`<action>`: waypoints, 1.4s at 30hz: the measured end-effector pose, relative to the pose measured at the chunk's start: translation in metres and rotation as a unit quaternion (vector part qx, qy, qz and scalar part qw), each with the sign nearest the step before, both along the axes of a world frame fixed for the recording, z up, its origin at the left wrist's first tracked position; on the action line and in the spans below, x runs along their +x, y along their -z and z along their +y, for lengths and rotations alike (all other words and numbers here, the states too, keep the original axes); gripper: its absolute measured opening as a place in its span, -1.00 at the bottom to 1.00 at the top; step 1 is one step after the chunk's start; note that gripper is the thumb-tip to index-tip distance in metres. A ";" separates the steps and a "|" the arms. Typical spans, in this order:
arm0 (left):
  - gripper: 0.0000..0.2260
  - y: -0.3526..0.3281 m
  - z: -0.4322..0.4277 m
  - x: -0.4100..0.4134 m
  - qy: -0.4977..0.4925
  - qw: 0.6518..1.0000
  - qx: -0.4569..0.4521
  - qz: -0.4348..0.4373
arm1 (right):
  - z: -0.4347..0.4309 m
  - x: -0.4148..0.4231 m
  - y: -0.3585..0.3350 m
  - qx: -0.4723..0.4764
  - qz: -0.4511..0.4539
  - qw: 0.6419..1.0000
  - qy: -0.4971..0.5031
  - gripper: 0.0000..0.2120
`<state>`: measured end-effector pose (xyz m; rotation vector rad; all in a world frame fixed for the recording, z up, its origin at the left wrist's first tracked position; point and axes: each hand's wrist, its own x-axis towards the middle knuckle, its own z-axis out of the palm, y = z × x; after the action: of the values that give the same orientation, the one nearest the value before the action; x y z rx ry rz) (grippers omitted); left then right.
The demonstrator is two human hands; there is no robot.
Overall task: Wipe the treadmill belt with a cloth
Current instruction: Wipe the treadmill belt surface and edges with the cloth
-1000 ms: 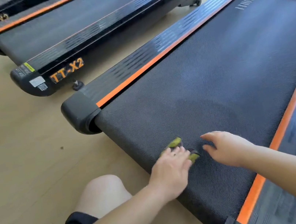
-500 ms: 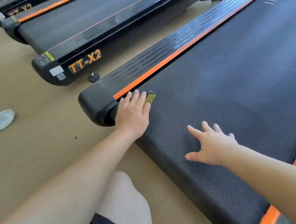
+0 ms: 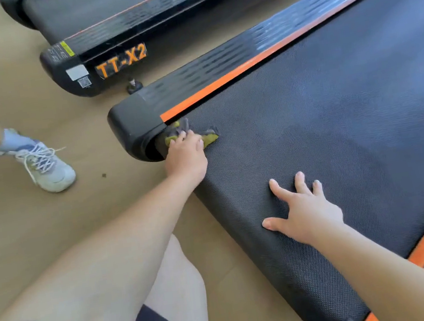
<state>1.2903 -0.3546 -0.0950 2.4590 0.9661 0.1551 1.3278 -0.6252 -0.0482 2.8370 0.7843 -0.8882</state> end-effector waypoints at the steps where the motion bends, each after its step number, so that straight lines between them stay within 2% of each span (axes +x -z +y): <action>1: -0.62 0.001 -0.012 -0.007 0.012 1.000 -0.001 -0.010 | 0.001 0.002 0.000 -0.003 0.001 1.000 -0.003 -0.11; 6: -0.64 0.004 -0.087 -0.042 0.122 0.991 -0.040 -0.033 | 0.002 0.012 -0.016 -0.019 0.048 0.999 -0.015 -0.05; 8: -0.66 -0.002 -0.141 -0.059 0.205 0.977 -0.018 -0.062 | -0.005 0.026 -0.033 0.037 0.089 0.995 0.006 -0.10; 9: -0.67 -0.003 -0.166 -0.068 0.271 0.960 0.015 -0.068 | -0.011 0.034 -0.044 0.068 0.101 0.992 0.022 -0.17; 11: -0.65 -0.007 -0.199 -0.082 0.418 0.902 0.083 -0.069 | -0.025 0.046 -0.063 0.080 0.100 0.991 0.032 -0.33; 12: -0.63 -0.006 -0.202 -0.082 0.460 0.881 0.093 -0.064 | -0.034 0.050 -0.070 0.065 0.095 0.993 0.028 -0.39; 13: -0.62 -0.009 -0.198 -0.076 0.466 0.875 0.107 -0.080 | -0.043 0.054 -0.074 0.049 0.087 0.995 0.021 -0.43; 16: -0.64 -0.016 -0.167 -0.041 0.315 0.935 0.103 -0.128 | -0.071 0.050 -0.079 0.024 0.075 0.997 0.019 -0.47; 19: -0.65 -0.016 -0.173 -0.033 0.188 0.979 0.014 -0.083 | -0.103 0.033 -0.074 0.050 0.068 0.995 0.056 -0.45; 20: -0.67 -0.013 -0.187 -0.038 0.177 0.981 -0.011 -0.077 | -0.114 0.028 -0.069 0.046 0.062 0.995 0.063 -0.45; 22: -0.72 -0.006 -0.224 -0.062 0.220 0.971 -0.017 -0.096 | -0.129 0.025 -0.062 0.013 0.055 0.997 0.048 -0.45; 24: -0.72 -0.004 -0.262 -0.090 0.299 0.944 -0.076 -0.118 | -0.136 0.029 -0.061 0.001 0.061 0.997 0.053 -0.47; 27: -0.65 -0.020 -0.281 -0.110 0.383 0.901 -0.175 -0.107 | -0.138 0.034 -0.065 0.050 0.048 0.995 0.071 -0.52; 30: -0.69 -0.039 -0.255 -0.085 0.322 0.924 -0.160 -0.130 | -0.137 0.030 -0.064 0.096 0.051 0.991 0.083 -0.54; 33: -0.71 -0.058 -0.213 -0.041 0.222 0.957 -0.100 -0.158 | -0.133 0.032 -0.059 0.074 0.063 0.994 0.052 -0.50; 37: -0.71 -0.041 -0.200 -0.034 0.220 0.971 -0.014 -0.093 | -0.122 0.044 -0.064 0.078 0.077 0.993 0.053 -0.49; 42: -0.70 -0.020 -0.248 -0.100 0.256 0.958 -0.096 -0.083 | -0.108 0.042 -0.058 0.060 0.074 0.995 0.018 -0.47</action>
<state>1.1901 -0.6024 -0.0745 2.3794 0.2401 0.0840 1.3698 -0.7332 0.0103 2.9246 0.8309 -1.1023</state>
